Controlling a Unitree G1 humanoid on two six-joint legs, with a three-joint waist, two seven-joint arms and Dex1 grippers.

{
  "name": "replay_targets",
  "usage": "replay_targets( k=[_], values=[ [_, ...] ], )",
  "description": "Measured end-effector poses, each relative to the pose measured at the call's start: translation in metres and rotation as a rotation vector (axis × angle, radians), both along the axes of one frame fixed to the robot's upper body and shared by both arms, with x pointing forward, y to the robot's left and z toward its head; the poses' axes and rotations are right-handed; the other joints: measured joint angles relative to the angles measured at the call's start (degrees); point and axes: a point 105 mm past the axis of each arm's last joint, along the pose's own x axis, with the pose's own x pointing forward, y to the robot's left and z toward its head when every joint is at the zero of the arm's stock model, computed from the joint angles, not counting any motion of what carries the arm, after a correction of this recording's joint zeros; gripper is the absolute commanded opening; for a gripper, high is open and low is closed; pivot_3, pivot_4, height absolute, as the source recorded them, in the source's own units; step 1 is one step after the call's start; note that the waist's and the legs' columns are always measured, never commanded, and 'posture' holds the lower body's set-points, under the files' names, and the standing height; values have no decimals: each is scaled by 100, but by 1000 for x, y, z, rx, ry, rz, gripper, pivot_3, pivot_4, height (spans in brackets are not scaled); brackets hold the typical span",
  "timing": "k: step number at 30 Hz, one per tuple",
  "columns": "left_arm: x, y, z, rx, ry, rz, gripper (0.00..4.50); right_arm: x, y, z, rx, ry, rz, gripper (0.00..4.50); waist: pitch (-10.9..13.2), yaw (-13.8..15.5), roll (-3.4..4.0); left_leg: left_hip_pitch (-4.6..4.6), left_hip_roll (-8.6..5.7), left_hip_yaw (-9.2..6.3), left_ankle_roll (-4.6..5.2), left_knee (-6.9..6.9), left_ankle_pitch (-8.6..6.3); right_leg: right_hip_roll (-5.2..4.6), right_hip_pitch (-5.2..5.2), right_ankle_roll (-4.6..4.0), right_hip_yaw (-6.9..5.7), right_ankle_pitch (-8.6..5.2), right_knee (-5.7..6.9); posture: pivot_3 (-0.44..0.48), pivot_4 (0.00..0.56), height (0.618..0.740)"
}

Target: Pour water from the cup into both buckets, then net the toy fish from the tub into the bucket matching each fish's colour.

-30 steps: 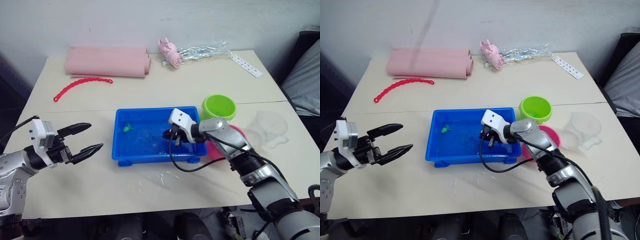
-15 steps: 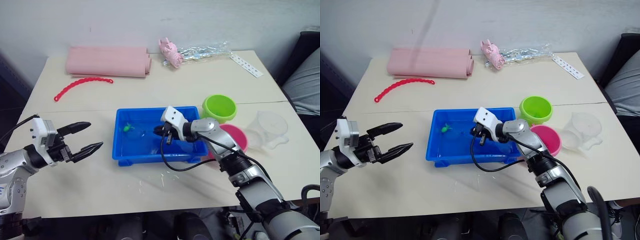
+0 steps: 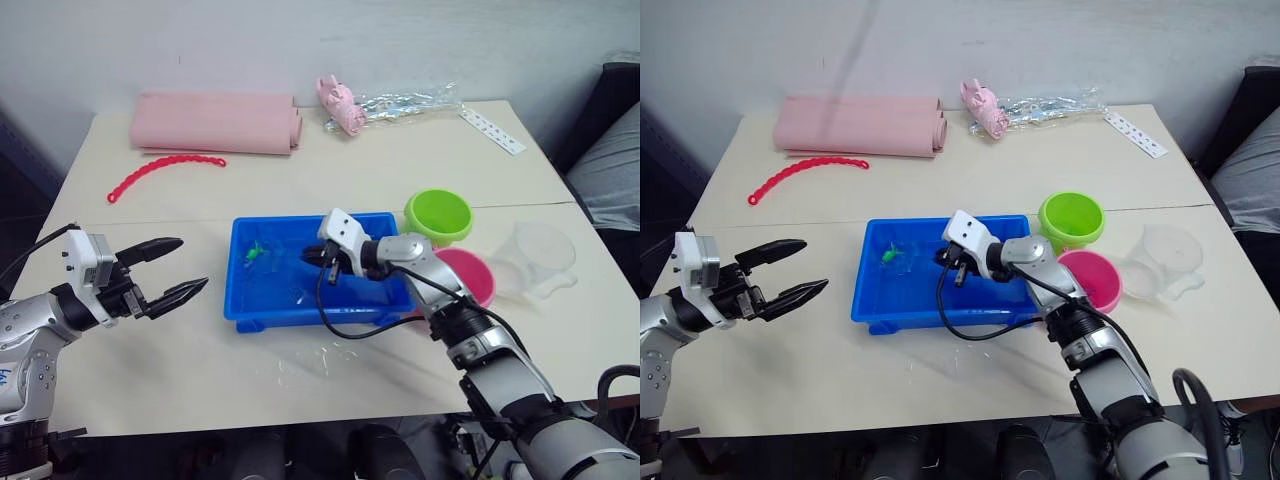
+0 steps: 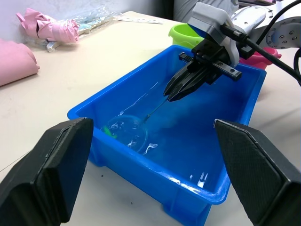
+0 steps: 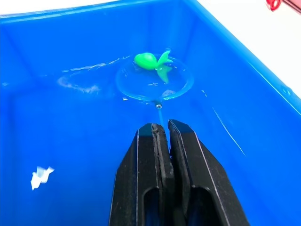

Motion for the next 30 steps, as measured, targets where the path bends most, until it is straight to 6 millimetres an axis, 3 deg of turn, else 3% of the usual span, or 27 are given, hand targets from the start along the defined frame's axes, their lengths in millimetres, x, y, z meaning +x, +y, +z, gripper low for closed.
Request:
replay_targets(
  k=[6,21,30],
  values=[
    [-2,-1,-4,2,14,-7,4489,-1,3,1,42,-20,2,0,0,-39,0,1,1,0,-1,-2,0,1,0,0,0,0,0,0,150,740],
    [-2,-1,-5,3,19,-15,4489,-27,-27,7,101,-25,119,0,0,5,0,0,1,0,0,-3,-1,0,2,0,1,0,-7,0,150,740],
    [5,-7,-3,-9,11,-52,4489,-46,-73,20,104,-8,90,0,0,50,0,-1,0,0,1,-3,-2,-2,10,0,-1,0,-17,0,150,740]
  ],
)
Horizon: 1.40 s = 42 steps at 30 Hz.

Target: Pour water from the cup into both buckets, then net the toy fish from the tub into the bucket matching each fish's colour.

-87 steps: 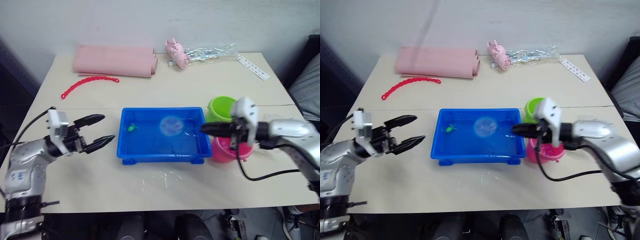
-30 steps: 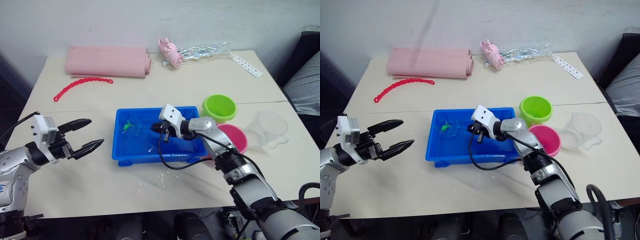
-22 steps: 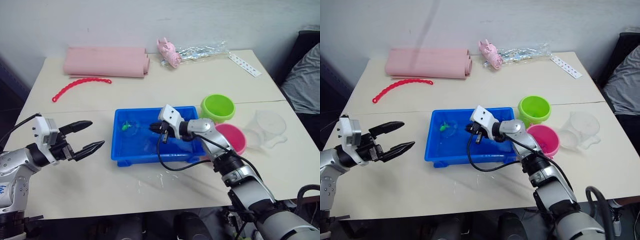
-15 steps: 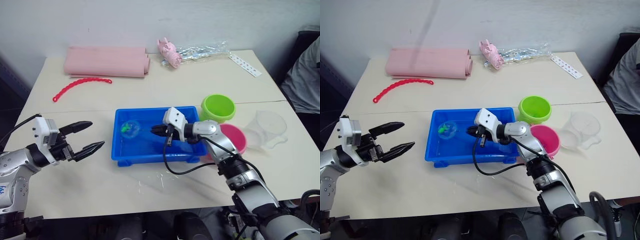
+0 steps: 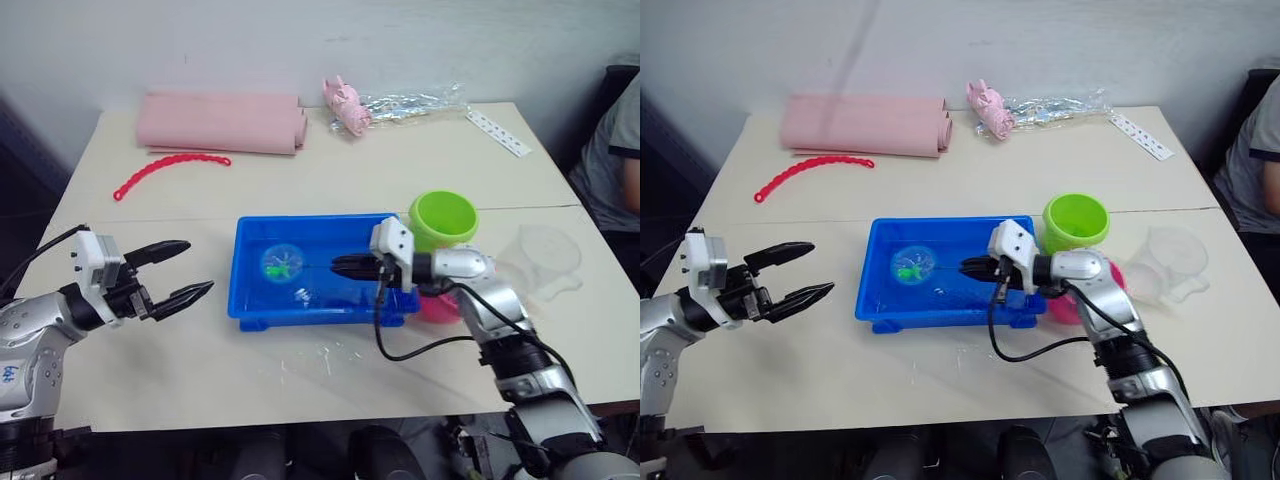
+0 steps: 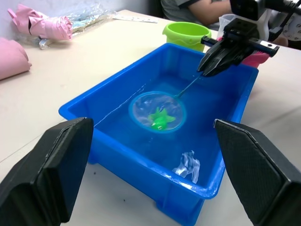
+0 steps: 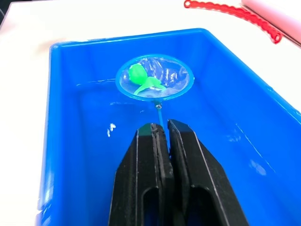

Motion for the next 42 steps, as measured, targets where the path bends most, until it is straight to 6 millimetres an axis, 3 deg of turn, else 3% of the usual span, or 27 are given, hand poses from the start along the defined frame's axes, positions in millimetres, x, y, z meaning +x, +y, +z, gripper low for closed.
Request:
replay_targets(
  k=[11,24,32,37,42],
  values=[
    [11,-17,-4,-28,9,-96,4489,-25,-57,16,37,74,-115,0,1,1,-1,-1,1,2,2,-1,-1,1,4,0,-1,0,-6,0,150,740],
    [15,-40,3,-26,-6,-225,4489,-47,-99,32,36,42,-235,0,1,16,-2,0,0,2,3,1,-1,2,10,0,-1,0,-36,0,150,740],
    [18,-64,4,-109,9,-303,4489,-62,-125,65,87,-30,-341,0,1,84,-2,-1,0,3,4,6,-1,2,14,0,-2,0,-39,0,150,740],
    [22,-74,8,-171,12,-314,4489,-59,-153,85,82,-105,-461,0,1,142,-3,-1,-2,4,6,10,-1,3,19,1,-3,0,-42,0,150,740],
    [28,-87,14,-190,-4,-337,4489,-36,-198,88,-46,-224,-640,0,2,146,-3,-2,-5,9,11,13,2,2,18,3,-1,2,-42,0,150,740]
  ],
)
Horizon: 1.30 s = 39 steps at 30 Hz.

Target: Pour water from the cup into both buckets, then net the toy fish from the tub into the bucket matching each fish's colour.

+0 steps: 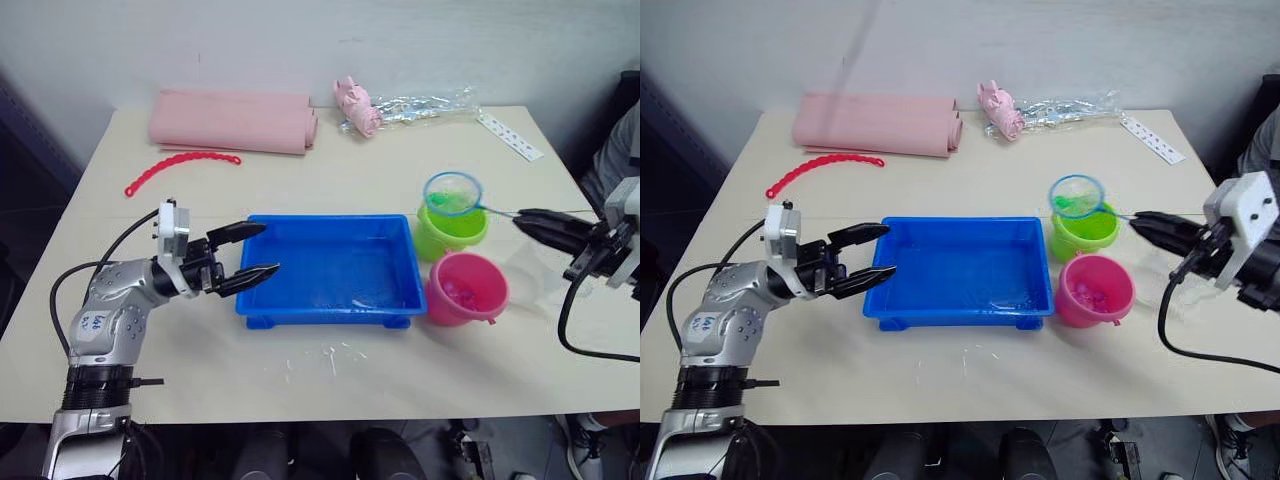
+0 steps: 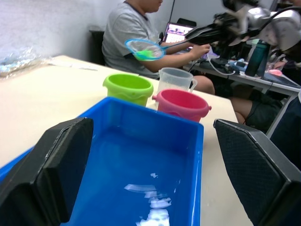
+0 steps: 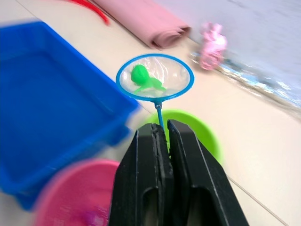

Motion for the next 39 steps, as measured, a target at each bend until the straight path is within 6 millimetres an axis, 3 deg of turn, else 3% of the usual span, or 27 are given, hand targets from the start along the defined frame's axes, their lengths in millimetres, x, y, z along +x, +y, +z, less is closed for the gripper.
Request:
replay_targets(
  k=[6,13,17,24,39],
  values=[
    [1,-9,3,4,-22,-27,4489,28,-35,-15,-231,-73,-147,0,1,-33,2,2,3,9,0,-5,0,4,-6,0,2,0,4,0,150,740],
    [1,-8,2,12,-21,-21,4489,32,-26,-30,-557,-190,-71,0,1,-12,2,0,5,9,0,1,0,3,-5,0,2,0,4,0,150,740],
    [1,-8,-1,17,-15,-17,4489,34,-27,-26,-658,-284,-102,0,1,-7,2,0,5,8,0,4,0,3,-4,0,3,0,7,0,150,740],
    [1,-11,-2,14,-20,-25,4489,33,-25,-23,-1014,-431,-53,0,1,-12,3,1,5,8,-1,2,1,4,-6,0,5,0,5,0,150,740],
    [3,-17,-8,5,-8,-33,4489,25,-17,-22,-1339,-703,91,0,2,-19,6,1,5,9,-3,2,2,4,-7,0,7,0,8,0,150,740]
  ],
)
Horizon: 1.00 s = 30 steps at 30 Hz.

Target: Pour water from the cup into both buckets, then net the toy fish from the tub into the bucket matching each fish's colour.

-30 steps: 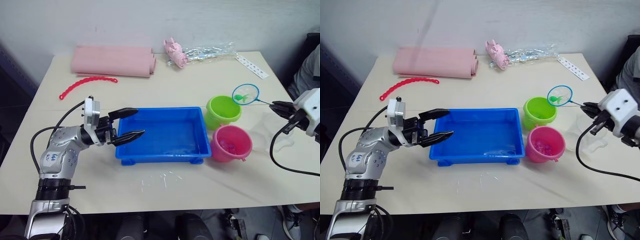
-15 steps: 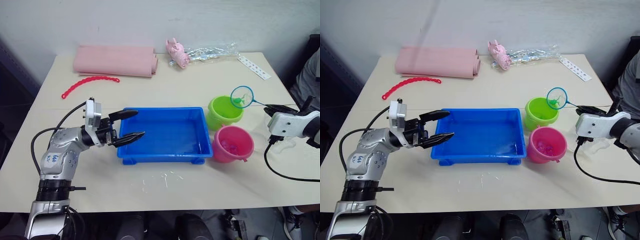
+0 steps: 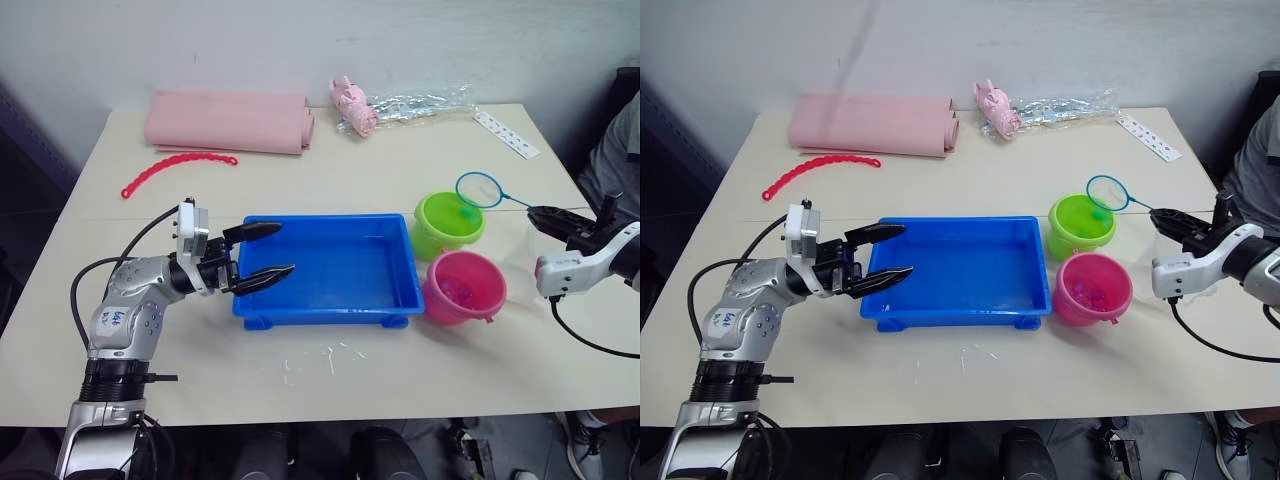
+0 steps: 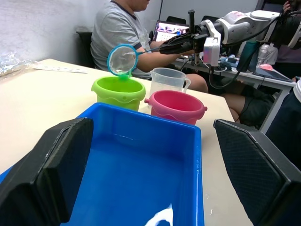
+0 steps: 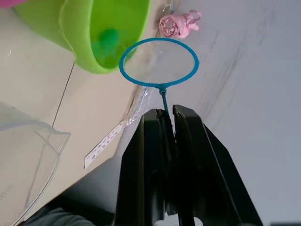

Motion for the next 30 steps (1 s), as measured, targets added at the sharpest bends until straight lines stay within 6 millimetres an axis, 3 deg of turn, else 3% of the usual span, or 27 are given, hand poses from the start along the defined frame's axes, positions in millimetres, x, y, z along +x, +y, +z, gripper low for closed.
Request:
replay_targets(
  k=[6,11,14,16,17,19,23,26,30],
  values=[
    [-1,-3,0,-1,-9,-22,4489,-6,0,-3,50,-7,26,0,0,0,0,0,0,0,0,0,0,0,0,0,-1,0,2,0,150,740],
    [-4,0,3,-12,-6,-52,4489,-11,4,9,532,106,10,0,0,2,-1,-1,2,-2,3,2,0,5,10,0,-8,0,22,0,150,740],
    [-6,11,21,-70,-4,-59,4489,-17,21,8,1007,390,50,0,2,5,-3,-1,5,-6,5,6,0,5,9,0,-10,0,33,0,150,740],
    [-9,19,34,-80,-28,-52,4489,-22,30,9,1136,532,81,0,2,10,-3,-1,5,-8,6,6,0,4,10,0,-11,0,32,0,150,740],
    [-13,29,45,-75,-53,-37,4489,-31,46,12,1242,704,133,0,2,7,-3,0,5,-12,7,6,-2,3,11,0,-10,0,29,0,150,740],
    [-20,36,49,-37,-78,-36,4489,-35,61,15,1308,832,179,0,2,-11,-4,1,5,-11,7,7,-2,3,10,0,-8,0,29,0,150,740],
    [-40,45,35,90,-63,-78,4489,-49,99,17,1298,1070,282,0,2,-14,-4,4,6,-13,6,0,-2,3,11,-1,-6,0,-6,0,150,740],
    [-54,57,17,190,-38,-93,4489,-63,129,-2,1235,1275,357,0,0,22,-9,-2,3,-20,8,2,-5,-3,13,-1,-8,0,-15,0,150,740],
    [-74,70,-3,289,-13,-86,4489,-92,167,-54,1099,1539,412,0,0,20,-9,-6,-2,-19,13,0,-10,-9,11,0,-8,1,-20,0,150,740]
  ],
)
